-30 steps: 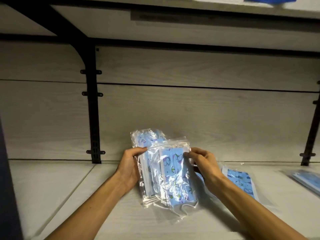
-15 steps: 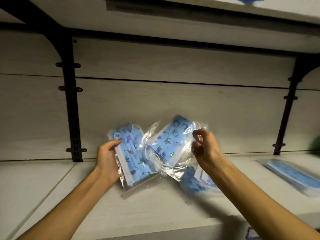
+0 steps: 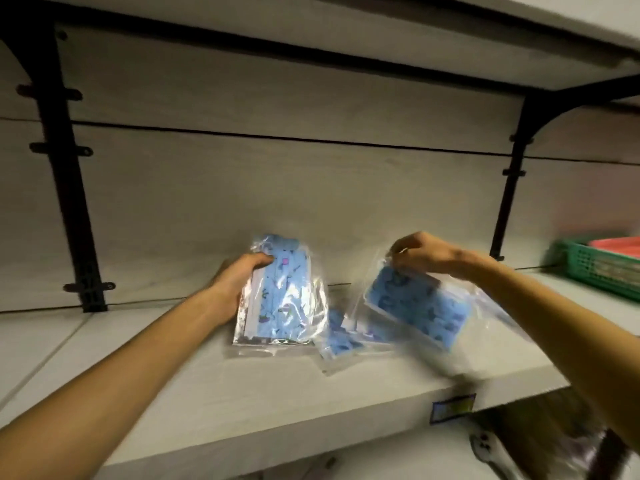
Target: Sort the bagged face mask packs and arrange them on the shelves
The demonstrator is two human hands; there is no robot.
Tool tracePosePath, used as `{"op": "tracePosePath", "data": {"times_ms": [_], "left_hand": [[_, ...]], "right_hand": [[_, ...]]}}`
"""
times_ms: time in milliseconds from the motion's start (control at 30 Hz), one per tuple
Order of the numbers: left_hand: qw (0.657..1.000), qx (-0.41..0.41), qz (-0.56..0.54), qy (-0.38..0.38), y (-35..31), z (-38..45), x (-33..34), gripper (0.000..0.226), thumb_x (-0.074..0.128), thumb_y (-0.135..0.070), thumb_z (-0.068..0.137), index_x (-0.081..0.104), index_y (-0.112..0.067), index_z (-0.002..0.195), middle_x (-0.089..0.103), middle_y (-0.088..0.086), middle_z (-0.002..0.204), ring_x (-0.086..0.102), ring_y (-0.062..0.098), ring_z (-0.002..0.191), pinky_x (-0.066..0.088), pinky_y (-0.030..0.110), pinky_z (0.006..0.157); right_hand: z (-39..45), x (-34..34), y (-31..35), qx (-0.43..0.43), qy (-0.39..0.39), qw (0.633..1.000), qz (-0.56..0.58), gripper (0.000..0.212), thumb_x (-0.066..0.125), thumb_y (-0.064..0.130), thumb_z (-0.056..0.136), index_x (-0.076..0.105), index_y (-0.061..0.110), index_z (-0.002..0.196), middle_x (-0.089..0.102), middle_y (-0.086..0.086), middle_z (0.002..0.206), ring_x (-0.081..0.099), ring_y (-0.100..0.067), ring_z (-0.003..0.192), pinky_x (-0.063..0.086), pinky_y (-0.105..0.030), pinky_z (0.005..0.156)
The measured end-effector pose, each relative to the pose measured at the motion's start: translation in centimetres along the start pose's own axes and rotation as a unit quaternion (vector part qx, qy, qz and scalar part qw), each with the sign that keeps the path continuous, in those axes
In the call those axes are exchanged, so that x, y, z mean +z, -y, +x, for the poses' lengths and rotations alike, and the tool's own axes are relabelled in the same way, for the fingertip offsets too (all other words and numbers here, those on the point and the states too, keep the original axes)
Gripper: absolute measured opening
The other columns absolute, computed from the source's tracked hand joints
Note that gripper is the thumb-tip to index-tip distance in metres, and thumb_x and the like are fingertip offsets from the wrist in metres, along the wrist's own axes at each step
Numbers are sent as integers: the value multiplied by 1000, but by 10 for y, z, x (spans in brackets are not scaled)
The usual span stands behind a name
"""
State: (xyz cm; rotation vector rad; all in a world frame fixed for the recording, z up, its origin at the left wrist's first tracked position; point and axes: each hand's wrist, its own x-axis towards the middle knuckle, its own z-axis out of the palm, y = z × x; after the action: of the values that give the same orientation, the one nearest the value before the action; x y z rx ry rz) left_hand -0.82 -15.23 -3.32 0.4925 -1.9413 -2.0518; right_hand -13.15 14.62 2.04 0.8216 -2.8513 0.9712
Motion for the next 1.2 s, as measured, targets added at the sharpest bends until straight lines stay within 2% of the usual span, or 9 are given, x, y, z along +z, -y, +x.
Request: {"op": "tracePosePath", "data": {"times_ms": [133, 333, 600, 733, 833, 900, 1000, 1100, 1200], "left_hand": [[997, 26, 50, -47, 19, 0, -4, 21, 72, -24, 89, 71, -7, 100, 77, 18, 91, 74, 33, 81, 61, 48, 82], [991, 82, 68, -75, 20, 6, -33, 15, 71, -23, 90, 72, -8, 94, 78, 10, 85, 73, 24, 77, 56, 30, 73], [993, 51, 44, -94, 17, 9, -34, 26, 73, -27, 89, 70, -8, 105, 75, 17, 105, 69, 36, 103, 53, 51, 100], [997, 39, -1, -60, 13, 0, -29, 33, 78, -31, 84, 71, -10, 110, 76, 16, 103, 71, 38, 100, 57, 56, 87], [999, 43, -17, -2, 14, -7, -26, 39, 78, -26, 85, 69, -3, 116, 76, 20, 100, 73, 41, 96, 60, 54, 84], [998, 56, -24, 25, 15, -8, -26, 42, 78, -21, 85, 67, 0, 119, 76, 21, 104, 72, 40, 100, 56, 55, 95], [994, 79, -64, 46, 13, -11, -24, 44, 77, -13, 83, 65, 2, 122, 74, 22, 110, 71, 39, 105, 53, 55, 99], [988, 81, -118, 53, 10, -12, -23, 47, 75, -19, 82, 66, 3, 122, 72, 24, 115, 68, 42, 110, 50, 55, 103], [982, 54, -166, 67, 5, -15, -25, 27, 66, -30, 87, 78, -8, 99, 76, 17, 96, 72, 34, 86, 57, 47, 89]], "right_hand": [[16, 24, 28, -60, 47, 975, -208, 16, 59, 15, 94, 72, 14, 103, 67, -4, 101, 60, -21, 91, 47, -30, 78], [30, 55, 53, -107, 50, 950, -290, 22, 53, 19, 91, 52, 21, 69, 62, -6, 87, 57, -27, 84, 49, -33, 77], [0, 93, 76, -205, 178, 883, -382, 32, 55, 14, 91, 78, 31, 105, 73, 8, 110, 64, -19, 98, 52, -33, 90], [-2, 95, 72, -145, 156, 948, -238, 30, 57, 11, 92, 75, 19, 115, 73, 0, 117, 66, -22, 104, 52, -36, 96], [-4, 106, 62, -99, 101, 990, -20, 41, 65, 36, 95, 64, 10, 126, 71, -7, 120, 67, -23, 106, 54, -37, 94], [-7, 116, 60, -49, 96, 984, 140, 44, 72, 42, 89, 64, 10, 118, 75, -6, 108, 71, -22, 96, 56, -33, 83], [-5, 126, 56, -37, 48, 960, 272, 23, 79, 23, 85, 67, 6, 93, 73, -8, 82, 63, -21, 75, 51, -29, 66], [-5, 131, 53, -41, -5, 936, 349, 10, 72, 15, 92, 68, 6, 95, 76, -9, 81, 69, -20, 71, 56, -28, 63], [-6, 136, 51, -40, -51, 918, 392, 8, 63, 15, 98, 66, 10, 103, 76, -7, 78, 70, -21, 63, 59, -33, 60]]}}
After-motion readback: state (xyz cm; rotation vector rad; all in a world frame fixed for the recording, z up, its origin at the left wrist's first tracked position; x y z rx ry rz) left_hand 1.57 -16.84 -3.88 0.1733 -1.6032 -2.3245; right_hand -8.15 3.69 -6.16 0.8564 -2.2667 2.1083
